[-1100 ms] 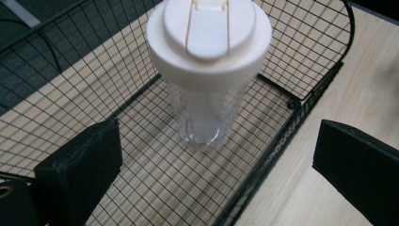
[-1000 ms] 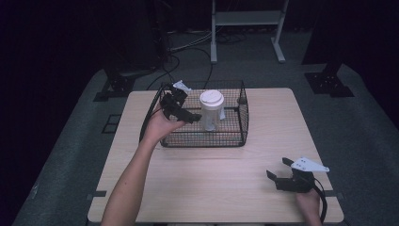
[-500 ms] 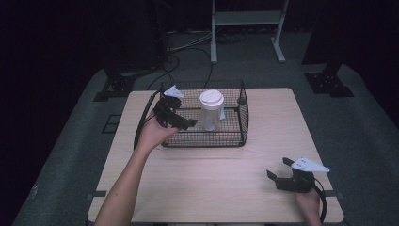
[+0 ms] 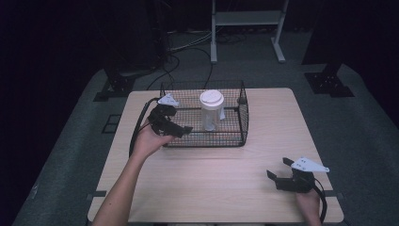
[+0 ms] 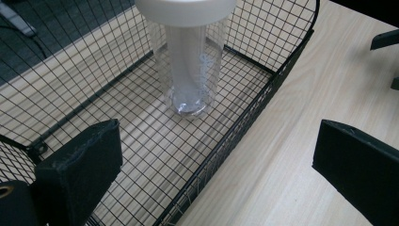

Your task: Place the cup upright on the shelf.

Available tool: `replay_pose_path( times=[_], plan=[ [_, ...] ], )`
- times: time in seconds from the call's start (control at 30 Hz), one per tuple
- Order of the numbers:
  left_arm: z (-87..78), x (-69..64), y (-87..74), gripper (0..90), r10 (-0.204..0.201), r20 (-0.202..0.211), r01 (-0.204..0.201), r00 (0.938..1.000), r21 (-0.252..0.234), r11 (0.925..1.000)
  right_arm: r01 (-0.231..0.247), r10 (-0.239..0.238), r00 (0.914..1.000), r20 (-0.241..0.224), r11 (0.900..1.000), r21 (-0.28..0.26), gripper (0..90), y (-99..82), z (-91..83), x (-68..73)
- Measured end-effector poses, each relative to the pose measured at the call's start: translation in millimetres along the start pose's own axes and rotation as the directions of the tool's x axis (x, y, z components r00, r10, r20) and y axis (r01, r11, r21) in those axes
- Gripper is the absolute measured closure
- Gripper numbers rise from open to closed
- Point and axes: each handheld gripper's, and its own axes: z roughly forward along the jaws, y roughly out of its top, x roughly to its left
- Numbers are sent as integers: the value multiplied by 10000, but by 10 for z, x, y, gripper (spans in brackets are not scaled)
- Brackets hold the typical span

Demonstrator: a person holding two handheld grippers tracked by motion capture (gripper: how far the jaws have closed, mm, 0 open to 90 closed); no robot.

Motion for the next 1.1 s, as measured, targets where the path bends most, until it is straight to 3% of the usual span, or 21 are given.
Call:
replay_pose_path(
  times=[0.43,1.1],
  plan=[
    [-45,-104,-167,11,45,125,-43,9999,-212,9998,40,-40,10000,41,10000,17,129,0,3,6],
    [-110,-247,-602,11,-216,208,234,9995,-909,9956,12,-13,10000,71,10000,52,129,1,3,6]
  ],
)
